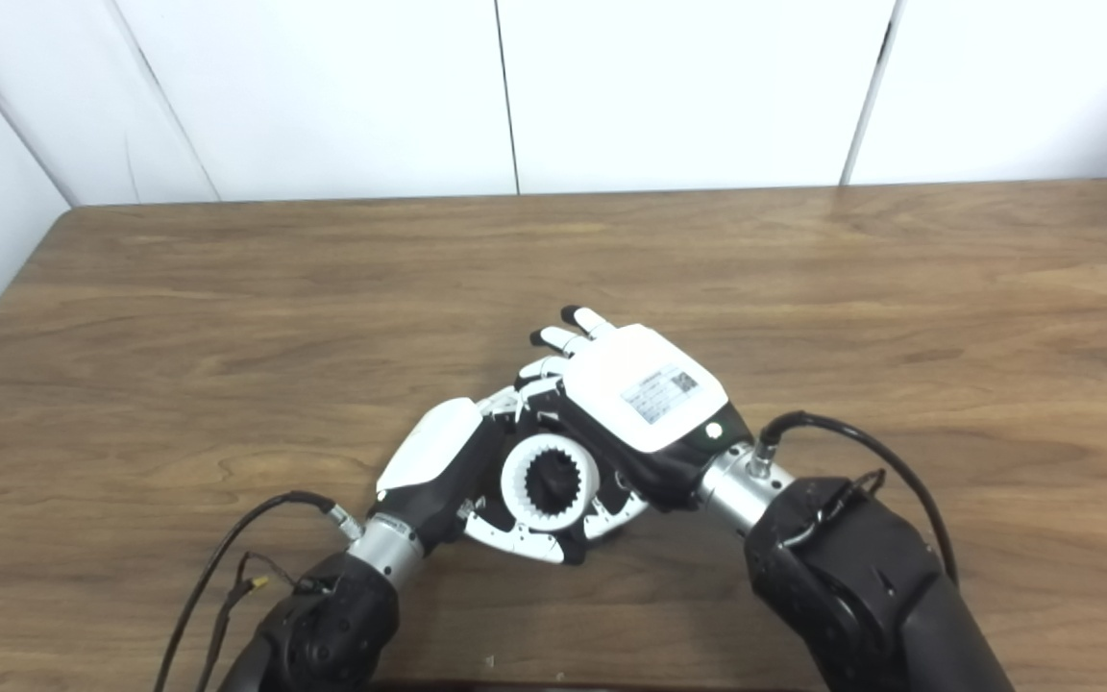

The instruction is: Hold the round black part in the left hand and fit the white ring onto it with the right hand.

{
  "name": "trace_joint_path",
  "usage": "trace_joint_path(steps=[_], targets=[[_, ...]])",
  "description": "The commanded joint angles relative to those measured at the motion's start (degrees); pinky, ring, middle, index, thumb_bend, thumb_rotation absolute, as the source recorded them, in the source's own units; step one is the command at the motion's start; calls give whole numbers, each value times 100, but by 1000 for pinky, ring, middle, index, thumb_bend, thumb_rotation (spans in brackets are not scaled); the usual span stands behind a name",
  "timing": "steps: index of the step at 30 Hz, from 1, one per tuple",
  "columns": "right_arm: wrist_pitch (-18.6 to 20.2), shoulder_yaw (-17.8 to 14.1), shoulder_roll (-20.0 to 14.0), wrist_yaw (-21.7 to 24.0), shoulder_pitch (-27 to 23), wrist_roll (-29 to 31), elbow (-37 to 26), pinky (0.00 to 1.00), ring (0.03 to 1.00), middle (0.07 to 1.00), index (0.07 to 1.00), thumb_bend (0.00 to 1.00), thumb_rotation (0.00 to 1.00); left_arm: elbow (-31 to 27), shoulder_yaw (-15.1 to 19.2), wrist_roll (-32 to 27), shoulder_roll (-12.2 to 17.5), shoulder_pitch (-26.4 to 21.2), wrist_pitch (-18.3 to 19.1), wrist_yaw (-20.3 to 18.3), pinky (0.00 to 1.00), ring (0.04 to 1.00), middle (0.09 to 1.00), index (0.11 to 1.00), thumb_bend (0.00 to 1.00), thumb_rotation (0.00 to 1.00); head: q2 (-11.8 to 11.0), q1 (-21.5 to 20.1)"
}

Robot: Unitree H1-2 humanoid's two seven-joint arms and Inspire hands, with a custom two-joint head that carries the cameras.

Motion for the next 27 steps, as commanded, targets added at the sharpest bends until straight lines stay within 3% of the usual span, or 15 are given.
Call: trace_joint_path(steps=[1, 12, 27], targets=[[-54, -188, 122, -191, -112, 81, -138, 987, 919, 793, 481, 517, 155, -68, -23, 42, -16, -108, 25, -49, 938, 958, 923, 630, 881, 290, 2, 5], [201, -846, 682, -760, 208, 580, 77, 1000, 926, 797, 482, 511, 159, -79, 1, 49, 40, -126, 24, -84, 924, 956, 922, 635, 882, 304, 6, 4], [220, -1006, 765, -1045, 536, 806, 212, 1000, 904, 789, 482, 512, 157, -135, 8, 18, 62, -110, 35, -114, 927, 955, 925, 635, 878, 293, 51, -5]])
